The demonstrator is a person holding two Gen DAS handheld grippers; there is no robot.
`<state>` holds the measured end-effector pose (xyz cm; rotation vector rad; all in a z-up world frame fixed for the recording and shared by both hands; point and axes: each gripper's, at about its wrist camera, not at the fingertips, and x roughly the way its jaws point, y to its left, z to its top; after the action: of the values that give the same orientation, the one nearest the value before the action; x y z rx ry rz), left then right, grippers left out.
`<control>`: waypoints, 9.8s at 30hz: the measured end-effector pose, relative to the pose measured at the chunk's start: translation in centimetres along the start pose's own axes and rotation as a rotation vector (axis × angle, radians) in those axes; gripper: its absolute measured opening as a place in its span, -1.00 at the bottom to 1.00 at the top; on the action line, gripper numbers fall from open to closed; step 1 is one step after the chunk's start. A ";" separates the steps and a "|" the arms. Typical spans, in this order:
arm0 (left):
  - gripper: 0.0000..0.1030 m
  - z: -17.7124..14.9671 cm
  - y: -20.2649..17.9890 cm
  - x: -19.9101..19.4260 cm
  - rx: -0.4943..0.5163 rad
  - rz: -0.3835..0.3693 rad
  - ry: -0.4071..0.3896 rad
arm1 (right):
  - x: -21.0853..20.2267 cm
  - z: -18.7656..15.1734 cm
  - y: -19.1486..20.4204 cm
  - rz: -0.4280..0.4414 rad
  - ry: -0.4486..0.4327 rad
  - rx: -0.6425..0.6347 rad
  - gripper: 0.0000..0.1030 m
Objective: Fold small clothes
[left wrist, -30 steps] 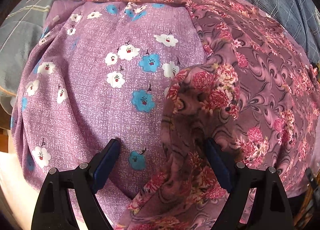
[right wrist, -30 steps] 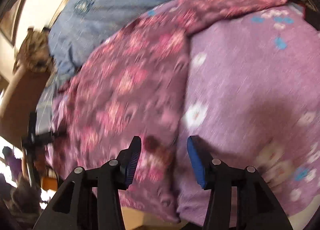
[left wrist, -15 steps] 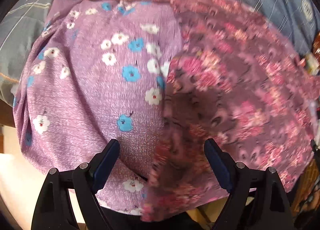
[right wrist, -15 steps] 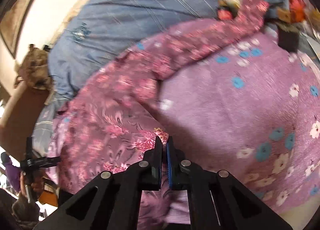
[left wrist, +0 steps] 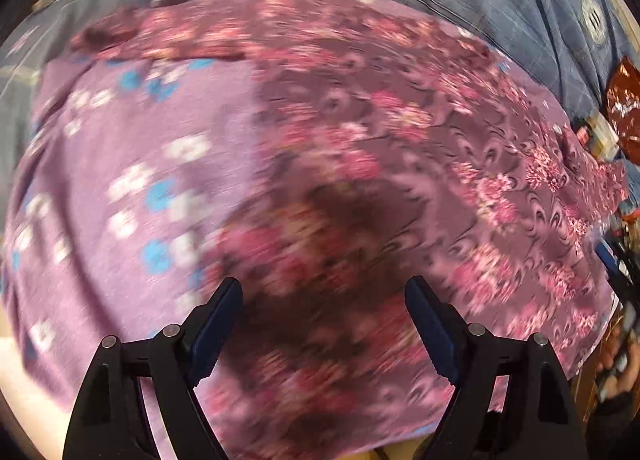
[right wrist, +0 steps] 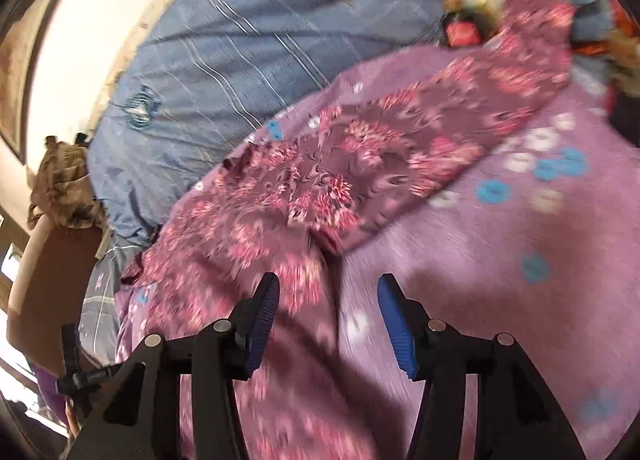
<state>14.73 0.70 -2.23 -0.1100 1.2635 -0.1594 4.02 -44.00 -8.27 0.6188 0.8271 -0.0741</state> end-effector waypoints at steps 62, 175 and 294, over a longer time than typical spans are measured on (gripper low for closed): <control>0.63 10.4 -5.6 9.0 -0.011 0.301 -0.314 | 3.6 19.0 -0.9 -0.602 -0.181 -0.247 0.15; -0.72 12.5 -2.2 9.8 -0.126 -0.020 -0.285 | 6.5 8.2 -1.3 0.070 -0.123 0.307 -0.92; -0.29 19.5 12.1 13.3 -0.505 -0.380 -0.234 | 21.3 4.5 16.6 0.306 0.179 0.174 0.60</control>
<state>37.96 10.09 -10.97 -0.7847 1.0158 -0.1453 26.47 -29.13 -12.98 0.9204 0.8956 0.1920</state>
